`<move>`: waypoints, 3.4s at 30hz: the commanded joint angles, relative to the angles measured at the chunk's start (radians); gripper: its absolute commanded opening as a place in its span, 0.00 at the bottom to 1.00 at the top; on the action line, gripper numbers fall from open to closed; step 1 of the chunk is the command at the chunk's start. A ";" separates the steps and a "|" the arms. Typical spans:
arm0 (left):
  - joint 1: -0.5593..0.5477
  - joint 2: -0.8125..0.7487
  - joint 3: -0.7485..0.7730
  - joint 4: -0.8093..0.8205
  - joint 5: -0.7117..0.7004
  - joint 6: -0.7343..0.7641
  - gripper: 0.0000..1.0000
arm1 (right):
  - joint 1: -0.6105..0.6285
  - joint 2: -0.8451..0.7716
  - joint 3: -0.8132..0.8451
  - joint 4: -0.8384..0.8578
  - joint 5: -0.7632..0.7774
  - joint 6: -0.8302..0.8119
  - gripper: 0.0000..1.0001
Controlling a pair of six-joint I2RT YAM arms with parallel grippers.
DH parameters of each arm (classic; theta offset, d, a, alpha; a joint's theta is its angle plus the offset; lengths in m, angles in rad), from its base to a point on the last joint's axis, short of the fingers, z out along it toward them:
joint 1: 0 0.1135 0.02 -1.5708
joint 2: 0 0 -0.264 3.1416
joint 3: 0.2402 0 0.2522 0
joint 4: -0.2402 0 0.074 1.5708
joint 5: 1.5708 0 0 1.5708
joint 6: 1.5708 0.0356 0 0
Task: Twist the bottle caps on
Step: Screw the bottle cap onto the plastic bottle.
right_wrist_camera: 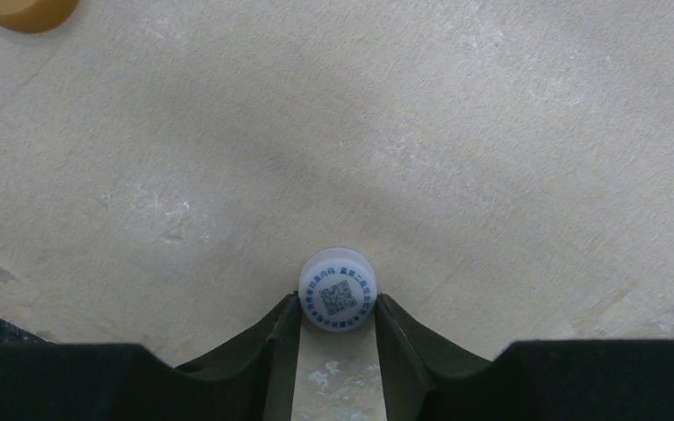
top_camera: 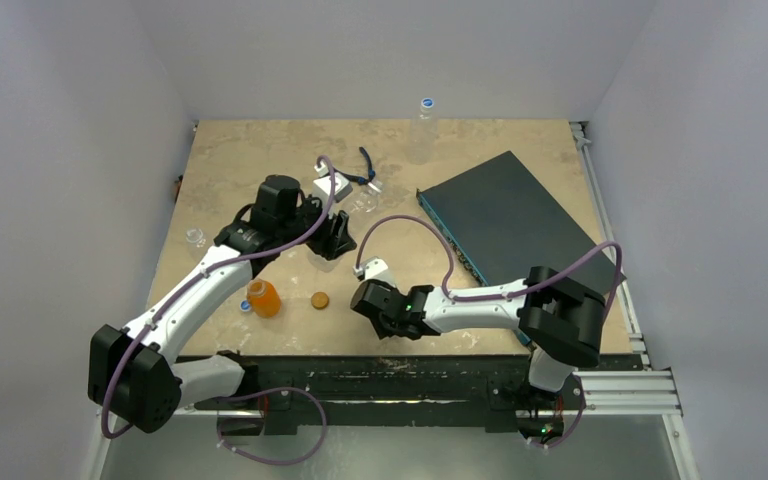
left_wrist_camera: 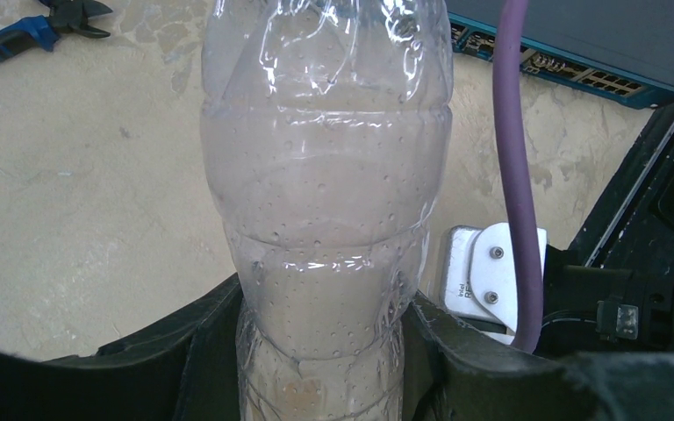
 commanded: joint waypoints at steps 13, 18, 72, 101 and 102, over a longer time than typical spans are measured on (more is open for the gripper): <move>0.006 0.016 0.006 0.019 0.031 0.030 0.06 | -0.001 -0.019 0.043 0.028 -0.011 -0.004 0.45; 0.007 0.023 0.004 0.022 0.035 0.029 0.07 | -0.006 -0.016 0.039 0.023 -0.010 0.002 0.36; -0.113 -0.218 -0.192 0.247 0.158 0.242 0.00 | -0.848 -0.436 0.036 0.582 -1.371 0.188 0.18; -0.137 -0.145 -0.130 0.191 0.213 0.264 0.00 | -0.742 -0.499 0.183 0.054 -1.315 -0.230 0.18; -0.138 -0.143 -0.129 0.190 0.215 0.263 0.00 | -0.732 -0.501 0.186 0.038 -1.305 -0.247 0.18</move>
